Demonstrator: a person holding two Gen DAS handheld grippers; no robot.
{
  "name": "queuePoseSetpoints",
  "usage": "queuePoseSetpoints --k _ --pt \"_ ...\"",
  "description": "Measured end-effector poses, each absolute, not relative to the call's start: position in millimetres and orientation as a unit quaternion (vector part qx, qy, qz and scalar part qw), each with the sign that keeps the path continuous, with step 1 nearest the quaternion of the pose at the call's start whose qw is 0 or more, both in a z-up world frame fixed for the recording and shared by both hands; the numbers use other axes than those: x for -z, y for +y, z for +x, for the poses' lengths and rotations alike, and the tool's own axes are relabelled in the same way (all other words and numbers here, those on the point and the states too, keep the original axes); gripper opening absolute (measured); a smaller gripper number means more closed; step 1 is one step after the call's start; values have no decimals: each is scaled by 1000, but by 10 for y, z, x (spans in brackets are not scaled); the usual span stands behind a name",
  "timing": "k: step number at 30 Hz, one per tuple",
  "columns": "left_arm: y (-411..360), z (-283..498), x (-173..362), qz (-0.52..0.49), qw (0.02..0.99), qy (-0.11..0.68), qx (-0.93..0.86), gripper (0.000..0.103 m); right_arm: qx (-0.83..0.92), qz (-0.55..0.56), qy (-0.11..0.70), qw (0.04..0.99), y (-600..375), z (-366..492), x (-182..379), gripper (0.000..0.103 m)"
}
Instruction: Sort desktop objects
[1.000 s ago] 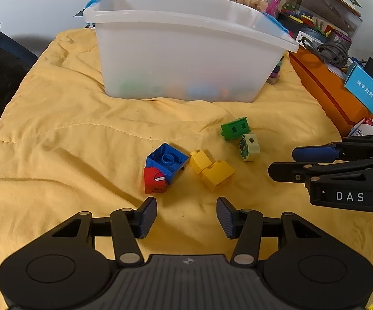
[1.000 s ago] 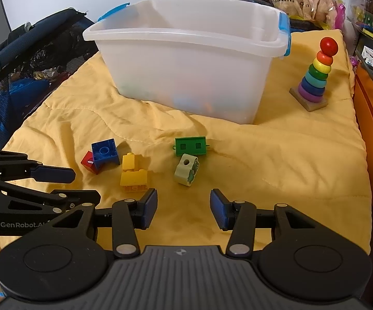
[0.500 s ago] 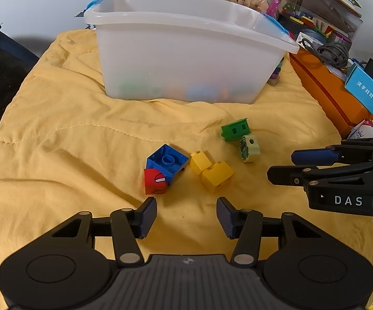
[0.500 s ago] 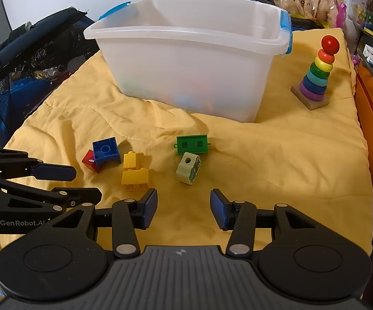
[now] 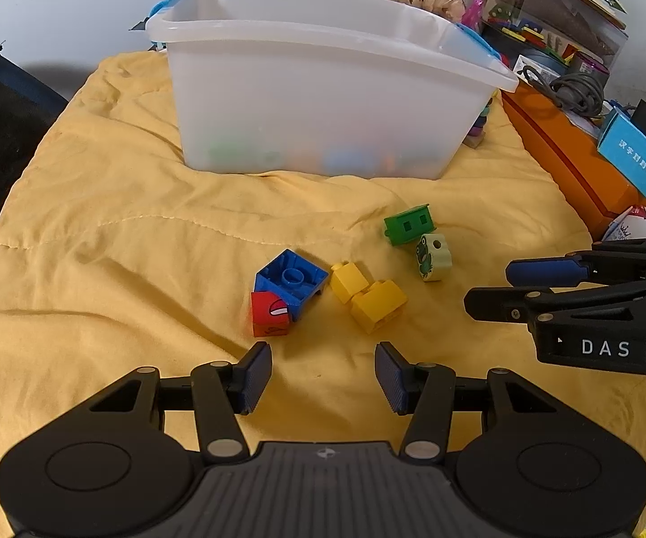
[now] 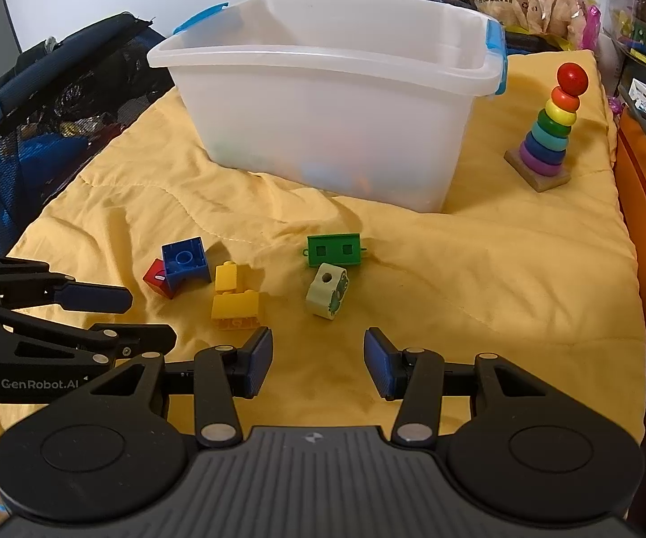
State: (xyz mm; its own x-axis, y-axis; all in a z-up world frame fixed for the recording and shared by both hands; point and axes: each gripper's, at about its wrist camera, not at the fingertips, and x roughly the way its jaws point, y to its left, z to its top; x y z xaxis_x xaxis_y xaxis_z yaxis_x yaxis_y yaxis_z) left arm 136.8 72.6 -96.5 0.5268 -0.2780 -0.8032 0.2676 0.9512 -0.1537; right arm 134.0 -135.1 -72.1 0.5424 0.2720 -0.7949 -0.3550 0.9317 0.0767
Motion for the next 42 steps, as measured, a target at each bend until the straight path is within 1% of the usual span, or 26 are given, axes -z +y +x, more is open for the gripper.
queuePoseSetpoints --k 11,16,17,18,19,20,21,22,23,26,30,34,38,39,40,42 --pt "774 1581 1011 -5 878 456 146 55 -178 -54 442 877 -1299 1469 771 49" --pt "748 1850 1016 32 881 448 147 55 -173 -64 445 877 -1196 1684 853 48" --pt "739 1898 1029 36 879 451 149 55 -171 -64 448 875 -1187 1725 887 46" --pt "731 1937 1051 39 878 452 151 55 -172 -64 454 872 -1179 1760 925 41" --pt "721 1957 1070 40 877 453 155 54 -174 -66 461 867 -1177 1787 961 26" --pt "712 1972 1085 39 875 455 159 52 -177 -65 467 864 -1184 1800 994 23" --pt "701 1978 1097 40 875 454 161 38 -177 -62 472 862 -1202 1801 1017 22" --pt "680 1978 1110 46 875 453 163 33 -176 -59 473 861 -1220 1788 1021 19" --pt "671 1964 1116 51 877 449 165 31 -176 -58 473 861 -1243 1769 1018 17" --pt "696 1960 1077 39 878 445 172 28 -174 -57 471 863 -1302 1724 981 17" --pt "730 1883 874 24 881 436 181 22 -173 -51 461 869 -1381 1681 860 17" --pt "752 1746 736 11 882 432 188 23 -178 -52 446 876 -1409 1623 756 17" --pt "690 1801 786 35 886 431 168 26 -180 -51 449 874 -1431 1619 784 17" --pt "683 1824 791 34 886 432 162 31 -179 -50 453 872 -1435 1628 807 17" --pt "670 1842 795 35 886 435 159 38 -178 -49 456 871 -1435 1635 823 18" --pt "622 1858 818 50 886 435 155 47 -174 -49 458 871 -1428 1631 844 31"
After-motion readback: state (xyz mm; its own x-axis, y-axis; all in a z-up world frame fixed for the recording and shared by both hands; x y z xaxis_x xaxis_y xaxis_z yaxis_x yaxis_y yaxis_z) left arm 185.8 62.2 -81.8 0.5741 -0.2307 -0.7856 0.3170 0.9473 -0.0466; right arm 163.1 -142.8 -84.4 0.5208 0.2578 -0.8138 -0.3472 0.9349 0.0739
